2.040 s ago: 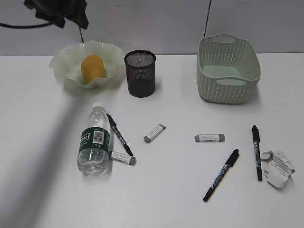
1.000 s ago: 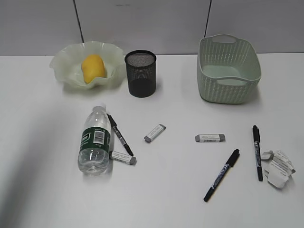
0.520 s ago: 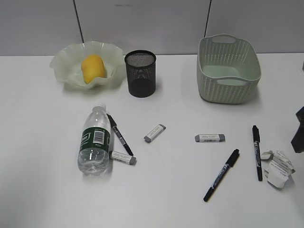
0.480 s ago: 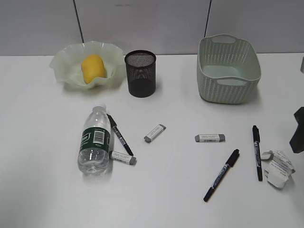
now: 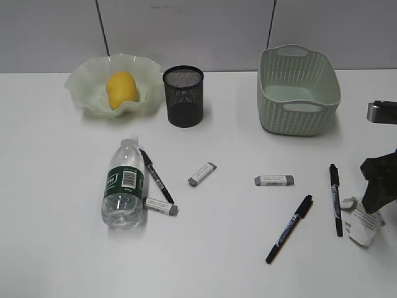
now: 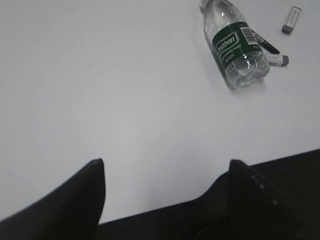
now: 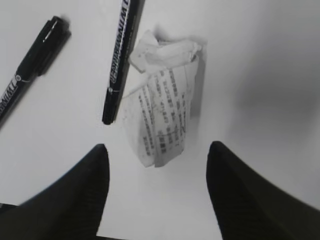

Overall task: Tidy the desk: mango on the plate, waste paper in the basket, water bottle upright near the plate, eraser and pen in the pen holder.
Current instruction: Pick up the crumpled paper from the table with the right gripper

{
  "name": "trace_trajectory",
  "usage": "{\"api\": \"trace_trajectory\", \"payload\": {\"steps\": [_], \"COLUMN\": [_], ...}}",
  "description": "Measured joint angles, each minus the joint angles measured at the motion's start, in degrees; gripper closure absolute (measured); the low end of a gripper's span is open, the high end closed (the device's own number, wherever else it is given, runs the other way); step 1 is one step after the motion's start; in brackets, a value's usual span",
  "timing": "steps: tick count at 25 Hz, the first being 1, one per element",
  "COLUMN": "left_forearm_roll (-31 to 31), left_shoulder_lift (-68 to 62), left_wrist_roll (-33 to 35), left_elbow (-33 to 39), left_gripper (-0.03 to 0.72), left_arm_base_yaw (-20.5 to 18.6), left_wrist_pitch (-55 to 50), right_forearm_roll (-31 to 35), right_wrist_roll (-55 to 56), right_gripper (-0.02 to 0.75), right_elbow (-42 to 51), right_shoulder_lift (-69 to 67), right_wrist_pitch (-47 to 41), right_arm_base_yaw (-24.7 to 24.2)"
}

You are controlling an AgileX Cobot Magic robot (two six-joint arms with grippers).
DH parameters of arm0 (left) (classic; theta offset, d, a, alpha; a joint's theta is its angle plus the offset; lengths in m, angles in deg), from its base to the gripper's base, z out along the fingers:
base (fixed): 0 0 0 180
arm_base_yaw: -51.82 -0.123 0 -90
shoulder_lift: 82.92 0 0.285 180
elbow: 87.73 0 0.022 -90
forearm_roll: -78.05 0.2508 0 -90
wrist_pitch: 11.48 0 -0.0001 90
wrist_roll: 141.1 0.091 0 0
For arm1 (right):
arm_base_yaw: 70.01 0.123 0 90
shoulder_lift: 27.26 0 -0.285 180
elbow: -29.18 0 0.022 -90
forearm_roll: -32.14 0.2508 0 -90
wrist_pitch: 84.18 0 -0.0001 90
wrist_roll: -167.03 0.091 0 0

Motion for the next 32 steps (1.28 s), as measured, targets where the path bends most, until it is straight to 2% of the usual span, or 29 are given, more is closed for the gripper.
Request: {"api": "trace_trajectory", "payload": {"steps": [8,23,32], "left_forearm_roll": [-0.35,0.65,0.71], "left_shoulder_lift": [8.71,9.02,9.02], "left_wrist_roll": [0.0,-2.29,-2.3], "left_elbow": [2.48,4.19,4.19], "left_gripper": [0.158,0.171,0.171], "left_arm_base_yaw": [0.0,0.0,0.0], "left_wrist_pitch": [0.33,3.93,3.93], "right_forearm_roll": [-2.77,-2.49,-2.0], "right_wrist_roll": [1.87,2.37,2.3], "right_gripper": [0.248,0.248,0.339], "right_elbow": [-0.02,-0.02,-0.06], "right_shoulder_lift": [-4.6,-6.1,-9.53], "right_wrist_pitch": [2.19,5.64,6.25], "right_arm_base_yaw": [0.0,0.0,0.0]}}
